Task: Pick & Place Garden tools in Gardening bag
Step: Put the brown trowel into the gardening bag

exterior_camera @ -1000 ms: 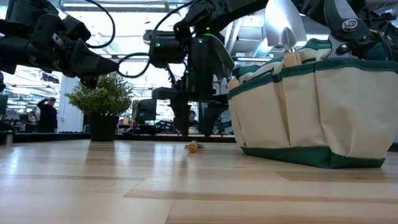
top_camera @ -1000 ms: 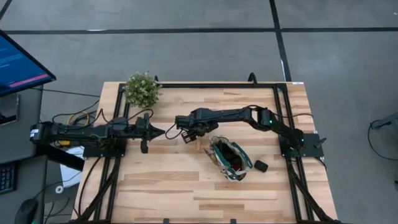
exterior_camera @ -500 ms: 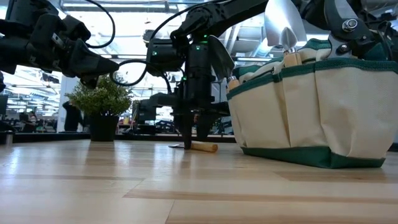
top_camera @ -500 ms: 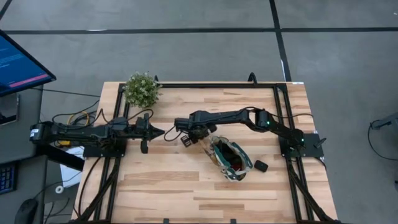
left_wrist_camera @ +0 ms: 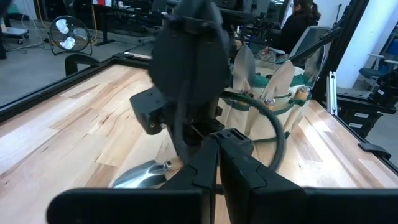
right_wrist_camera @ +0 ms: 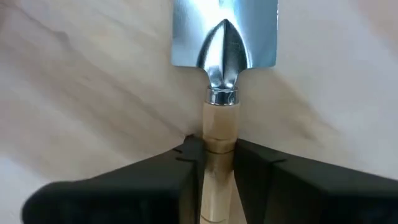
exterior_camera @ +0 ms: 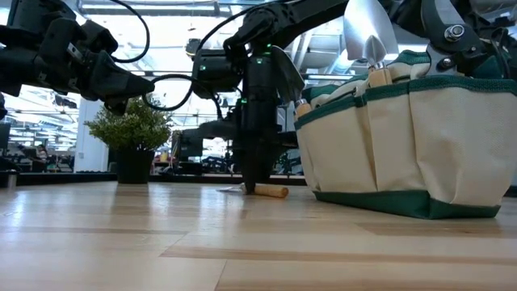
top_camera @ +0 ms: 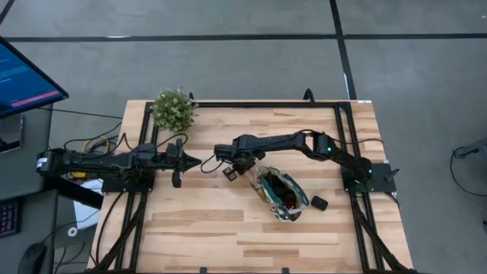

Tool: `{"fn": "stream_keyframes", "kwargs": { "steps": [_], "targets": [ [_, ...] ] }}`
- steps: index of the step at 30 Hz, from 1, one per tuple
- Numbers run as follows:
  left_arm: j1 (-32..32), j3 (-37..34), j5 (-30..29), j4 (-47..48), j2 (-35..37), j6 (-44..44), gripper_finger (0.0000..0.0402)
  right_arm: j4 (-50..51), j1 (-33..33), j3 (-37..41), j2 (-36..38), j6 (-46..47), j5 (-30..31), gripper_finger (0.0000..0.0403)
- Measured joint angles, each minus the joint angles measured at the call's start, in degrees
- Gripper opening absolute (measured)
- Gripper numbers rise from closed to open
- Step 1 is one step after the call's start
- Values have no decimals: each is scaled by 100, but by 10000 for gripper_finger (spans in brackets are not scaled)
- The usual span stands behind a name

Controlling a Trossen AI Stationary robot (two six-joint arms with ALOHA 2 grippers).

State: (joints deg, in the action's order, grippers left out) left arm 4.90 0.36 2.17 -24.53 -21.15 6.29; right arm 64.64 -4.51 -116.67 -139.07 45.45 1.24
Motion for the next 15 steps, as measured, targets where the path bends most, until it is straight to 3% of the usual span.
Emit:
{"fn": "stream_keyframes", "kwargs": {
  "steps": [10, 15],
  "targets": [
    [-2, 0, 0, -2, -2, 0, 17, -91, -241, 1, 1187, -109, 1249, 52],
    [-2, 0, 1, -2, -2, 1, 17, -138, -213, -10, 2271, -243, 2073, 52]
  ]
}}
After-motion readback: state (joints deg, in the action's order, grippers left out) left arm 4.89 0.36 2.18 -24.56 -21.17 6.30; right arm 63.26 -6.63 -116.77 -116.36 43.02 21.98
